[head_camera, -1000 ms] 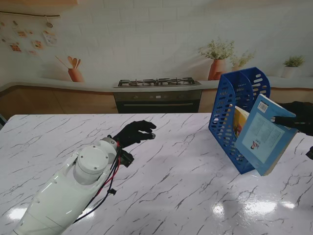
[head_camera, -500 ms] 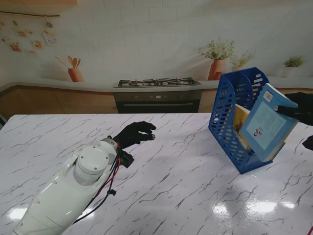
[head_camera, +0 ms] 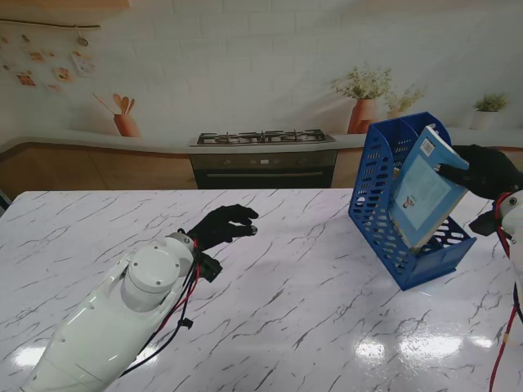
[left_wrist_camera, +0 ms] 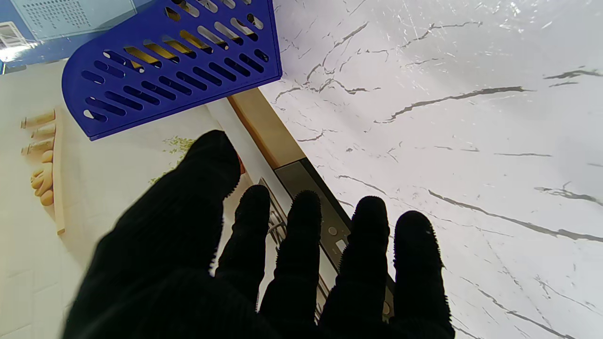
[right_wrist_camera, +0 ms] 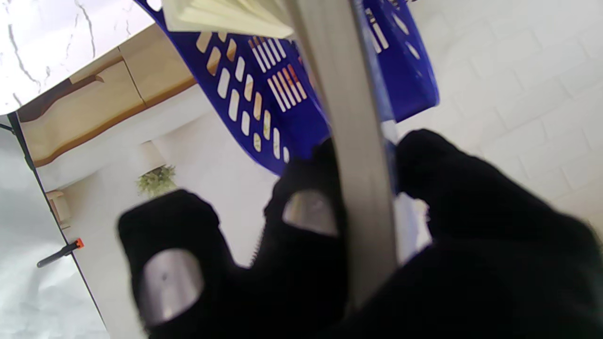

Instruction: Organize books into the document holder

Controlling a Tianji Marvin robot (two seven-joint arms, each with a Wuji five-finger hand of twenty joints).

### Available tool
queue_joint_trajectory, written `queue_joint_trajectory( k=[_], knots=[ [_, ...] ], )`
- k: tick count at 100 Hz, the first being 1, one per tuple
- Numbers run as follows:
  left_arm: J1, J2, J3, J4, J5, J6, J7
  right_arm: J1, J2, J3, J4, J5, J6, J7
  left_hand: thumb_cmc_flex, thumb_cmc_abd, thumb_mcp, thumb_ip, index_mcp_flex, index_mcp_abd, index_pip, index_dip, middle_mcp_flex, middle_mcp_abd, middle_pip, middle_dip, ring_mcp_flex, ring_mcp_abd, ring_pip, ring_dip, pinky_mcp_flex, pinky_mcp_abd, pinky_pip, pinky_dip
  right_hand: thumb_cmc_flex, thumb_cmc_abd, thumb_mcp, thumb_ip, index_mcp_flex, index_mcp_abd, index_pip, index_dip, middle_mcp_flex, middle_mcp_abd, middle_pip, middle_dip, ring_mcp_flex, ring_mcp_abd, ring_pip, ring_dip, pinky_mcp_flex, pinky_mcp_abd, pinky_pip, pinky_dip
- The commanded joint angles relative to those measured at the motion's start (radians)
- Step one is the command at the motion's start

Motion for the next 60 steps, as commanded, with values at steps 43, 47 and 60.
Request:
queue_joint_trajectory(
  k=[43, 47, 60],
  knots=[
    [0.010, -0.001, -0.004, -0.005, 0.002, -0.018, -0.009, 0.063, -0.029, -0.091, 0.132, -0.036, -0.064, -0.097, 0.002, 0.026, -0.021, 0.029, 0.017, -0.013, 0.009, 0.015, 0.007, -0.022, 0.010, 0.007, 0.012, -0.018, 0.025, 0.010, -0.015, -0.026, 0.000, 0.015, 0.139, 0.190, 0.106, 0.116, 0.033, -0.429, 0.218, 0.067, -0.004, -0.100, 0.055, 0.026, 0.022, -0.131, 0.059, 0.011, 0.053, -0.543, 0.281, -0.011],
    [0.009, -0.001, -0.004, -0.005, 0.002, -0.018, -0.010, 0.064, -0.029, -0.096, 0.142, -0.040, -0.068, -0.101, 0.002, 0.026, -0.020, 0.029, 0.017, -0.013, 0.008, 0.015, 0.007, -0.022, 0.010, 0.007, 0.012, -0.018, 0.025, 0.010, -0.015, -0.026, 0.000, 0.015, 0.139, 0.190, 0.104, 0.116, 0.031, -0.431, 0.218, 0.067, -0.005, -0.101, 0.055, 0.027, 0.022, -0.131, 0.059, 0.010, 0.052, -0.543, 0.281, -0.014],
    [0.008, 0.000, -0.003, -0.005, 0.005, -0.019, -0.012, 0.067, -0.030, -0.112, 0.169, -0.053, -0.078, -0.115, 0.001, 0.027, -0.021, 0.029, 0.017, -0.013, 0.009, 0.015, 0.005, -0.023, 0.010, 0.007, 0.010, -0.018, 0.024, 0.009, -0.016, -0.027, 0.000, 0.015, 0.140, 0.192, 0.100, 0.114, 0.028, -0.434, 0.218, 0.065, -0.009, -0.102, 0.054, 0.028, 0.021, -0.129, 0.058, 0.007, 0.052, -0.541, 0.281, -0.025]
  ],
)
